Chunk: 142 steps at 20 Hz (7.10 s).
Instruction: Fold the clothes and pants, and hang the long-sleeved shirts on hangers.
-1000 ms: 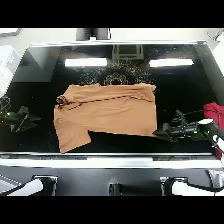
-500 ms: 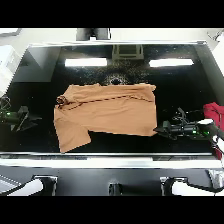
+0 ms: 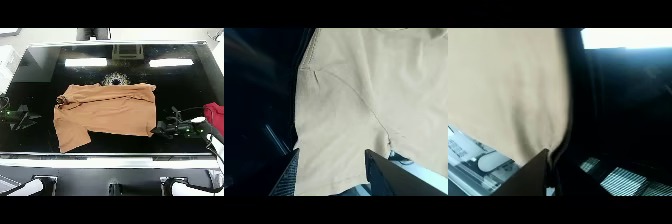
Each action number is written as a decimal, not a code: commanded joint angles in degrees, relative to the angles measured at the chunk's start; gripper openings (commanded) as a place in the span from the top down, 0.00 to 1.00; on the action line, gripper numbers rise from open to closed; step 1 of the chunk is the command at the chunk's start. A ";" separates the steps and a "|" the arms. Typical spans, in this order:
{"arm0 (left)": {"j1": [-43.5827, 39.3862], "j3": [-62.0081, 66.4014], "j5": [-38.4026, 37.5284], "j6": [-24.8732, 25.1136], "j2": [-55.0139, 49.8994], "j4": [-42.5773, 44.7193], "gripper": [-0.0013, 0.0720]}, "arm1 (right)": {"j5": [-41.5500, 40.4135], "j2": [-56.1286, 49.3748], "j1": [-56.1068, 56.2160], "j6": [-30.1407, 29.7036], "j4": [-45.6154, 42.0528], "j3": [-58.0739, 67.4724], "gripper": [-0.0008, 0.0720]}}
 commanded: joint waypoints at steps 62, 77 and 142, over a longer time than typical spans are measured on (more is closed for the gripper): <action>-17.03 53.86 4.57 -15.43 33.24 21.07 0.96 | 2.99 34.03 21.77 34.29 -37.97 74.79 0.95; -20.15 53.86 3.02 -1.29 -18.38 11.74 0.96 | 8.92 -4.20 21.79 37.68 -34.56 74.73 0.95; 4.52 -32.50 0.83 21.14 3.72 -11.54 0.25 | 26.36 -6.64 -4.24 16.90 -11.06 52.39 0.31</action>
